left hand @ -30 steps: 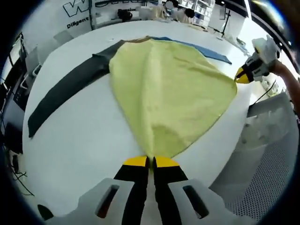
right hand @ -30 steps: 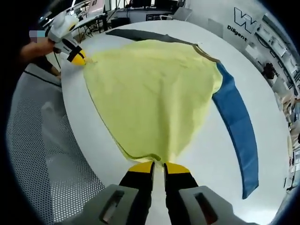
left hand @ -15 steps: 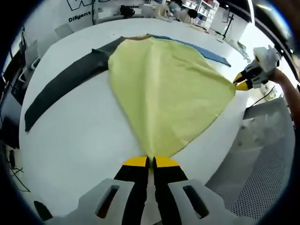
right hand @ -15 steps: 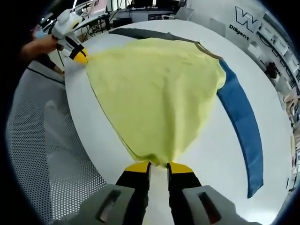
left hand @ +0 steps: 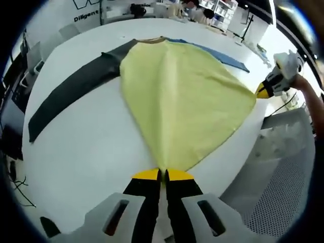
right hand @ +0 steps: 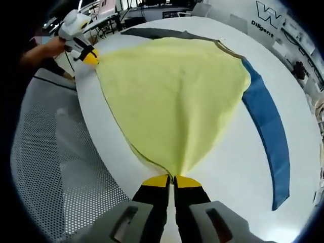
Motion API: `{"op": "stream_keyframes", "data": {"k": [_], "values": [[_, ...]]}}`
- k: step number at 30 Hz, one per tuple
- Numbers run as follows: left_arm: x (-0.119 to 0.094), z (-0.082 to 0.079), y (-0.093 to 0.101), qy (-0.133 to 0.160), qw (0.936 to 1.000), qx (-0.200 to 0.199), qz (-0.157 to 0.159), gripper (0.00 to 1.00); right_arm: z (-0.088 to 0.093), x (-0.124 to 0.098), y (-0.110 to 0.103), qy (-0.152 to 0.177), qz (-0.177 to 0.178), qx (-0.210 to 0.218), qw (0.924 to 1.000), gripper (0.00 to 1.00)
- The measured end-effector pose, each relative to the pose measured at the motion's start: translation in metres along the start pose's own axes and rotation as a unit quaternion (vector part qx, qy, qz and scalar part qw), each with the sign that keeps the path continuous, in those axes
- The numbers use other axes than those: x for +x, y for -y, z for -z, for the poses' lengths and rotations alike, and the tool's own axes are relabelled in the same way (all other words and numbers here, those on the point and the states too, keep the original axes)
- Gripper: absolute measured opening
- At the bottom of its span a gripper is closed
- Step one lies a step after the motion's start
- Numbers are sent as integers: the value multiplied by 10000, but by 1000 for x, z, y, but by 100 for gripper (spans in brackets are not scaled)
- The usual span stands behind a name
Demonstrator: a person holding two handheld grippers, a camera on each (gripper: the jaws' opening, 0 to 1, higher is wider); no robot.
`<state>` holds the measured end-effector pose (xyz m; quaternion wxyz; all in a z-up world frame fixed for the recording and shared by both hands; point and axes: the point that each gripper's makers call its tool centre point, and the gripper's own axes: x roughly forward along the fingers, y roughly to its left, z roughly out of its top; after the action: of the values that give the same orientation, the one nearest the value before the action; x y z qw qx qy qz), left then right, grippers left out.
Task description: Fold the garment on the visible template until the final outline fits inside the template.
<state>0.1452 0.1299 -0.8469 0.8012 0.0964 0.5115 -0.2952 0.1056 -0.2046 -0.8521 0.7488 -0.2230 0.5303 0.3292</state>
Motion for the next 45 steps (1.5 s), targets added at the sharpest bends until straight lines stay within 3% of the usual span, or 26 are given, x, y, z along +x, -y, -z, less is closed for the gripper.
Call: {"op": "stream_keyframes", "data": {"k": [4,11,22,24,26,32,39,43,45], "values": [[2,6,1,-113,9999,27,3,0,9,8,0,-295,64,-167,9994,0],[10,16,5,-274,9996,93,7,0,14,14,-1,-402,37,-171,9990,0],[13,18,3,-228,9996,177,-11,2,16,15,-1,-431,15,-82,9990,0],[12,19,2,-238,9993,293,-53,4,17,14,-2,-427,6,-6,9991,3],[10,22,2,-261,9992,298,-45,6,17,11,-5,-385,-60,86,9992,12],[-2,24,-1,-217,9992,314,-70,8,13,-4,0,-177,65,212,9996,11],[-22,-3,-2,358,9987,305,-173,9,-2,-24,13,146,352,262,9989,12],[-25,-30,17,913,9947,479,35,7,-18,-33,21,448,539,320,9970,8],[-23,-33,23,972,9939,508,105,4,-22,-30,20,484,499,298,9971,3]]}}
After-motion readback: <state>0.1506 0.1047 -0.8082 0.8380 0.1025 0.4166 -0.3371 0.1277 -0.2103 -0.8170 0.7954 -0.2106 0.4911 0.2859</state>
